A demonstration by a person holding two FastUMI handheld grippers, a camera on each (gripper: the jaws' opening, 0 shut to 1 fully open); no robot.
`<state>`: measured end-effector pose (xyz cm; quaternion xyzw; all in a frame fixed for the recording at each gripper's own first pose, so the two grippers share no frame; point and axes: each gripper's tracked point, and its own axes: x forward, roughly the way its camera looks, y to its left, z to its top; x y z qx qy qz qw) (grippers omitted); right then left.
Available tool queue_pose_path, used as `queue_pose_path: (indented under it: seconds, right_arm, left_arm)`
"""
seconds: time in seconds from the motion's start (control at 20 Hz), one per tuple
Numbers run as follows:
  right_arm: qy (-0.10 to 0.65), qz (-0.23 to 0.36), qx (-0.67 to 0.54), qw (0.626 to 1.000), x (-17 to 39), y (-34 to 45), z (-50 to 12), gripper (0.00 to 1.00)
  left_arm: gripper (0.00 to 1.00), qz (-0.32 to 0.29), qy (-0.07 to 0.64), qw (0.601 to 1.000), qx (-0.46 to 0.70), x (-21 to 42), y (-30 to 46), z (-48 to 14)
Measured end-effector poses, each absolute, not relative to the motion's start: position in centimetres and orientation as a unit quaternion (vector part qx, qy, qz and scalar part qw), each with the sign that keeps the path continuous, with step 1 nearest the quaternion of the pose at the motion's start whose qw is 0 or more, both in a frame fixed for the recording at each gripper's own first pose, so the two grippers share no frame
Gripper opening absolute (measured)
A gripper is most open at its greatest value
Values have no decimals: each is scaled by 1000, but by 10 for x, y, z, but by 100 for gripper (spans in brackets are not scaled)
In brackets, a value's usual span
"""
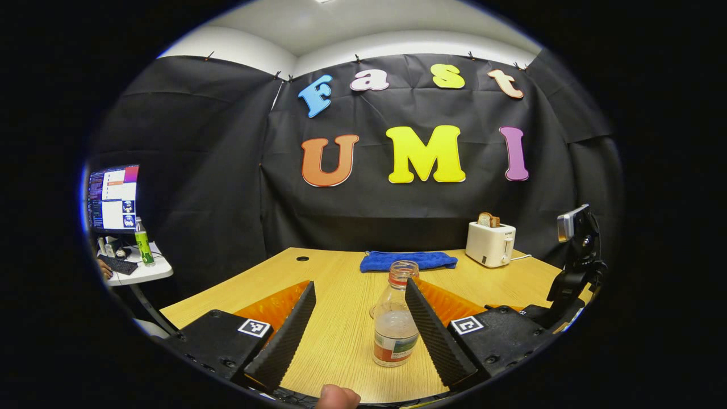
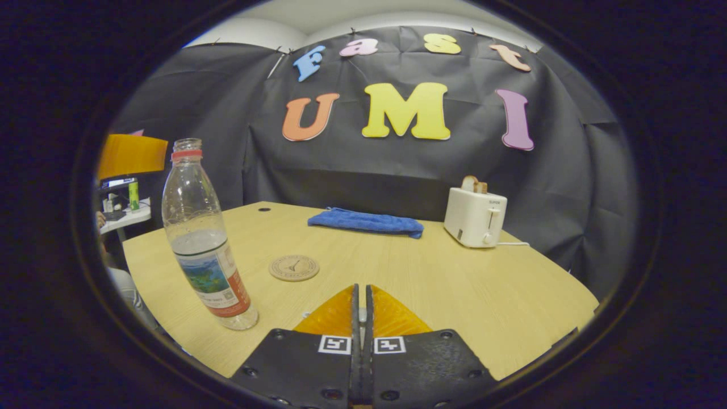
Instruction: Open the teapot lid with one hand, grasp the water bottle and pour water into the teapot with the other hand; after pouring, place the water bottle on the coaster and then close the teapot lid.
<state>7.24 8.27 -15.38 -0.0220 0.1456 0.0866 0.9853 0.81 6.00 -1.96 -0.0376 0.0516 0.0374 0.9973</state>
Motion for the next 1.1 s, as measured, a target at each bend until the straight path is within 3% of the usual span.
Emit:
queue_pose_path:
  seconds: [0.55,1.1]
  right_arm:
    - [140,120,11,983,72,79,-138,0]
    - [115,130,14,985,55,55,-116,0]
  left_arm:
    - [99,32,61,997,-47,6,52,-27]
    - [99,-40,138,988,-64,-12,6,-110]
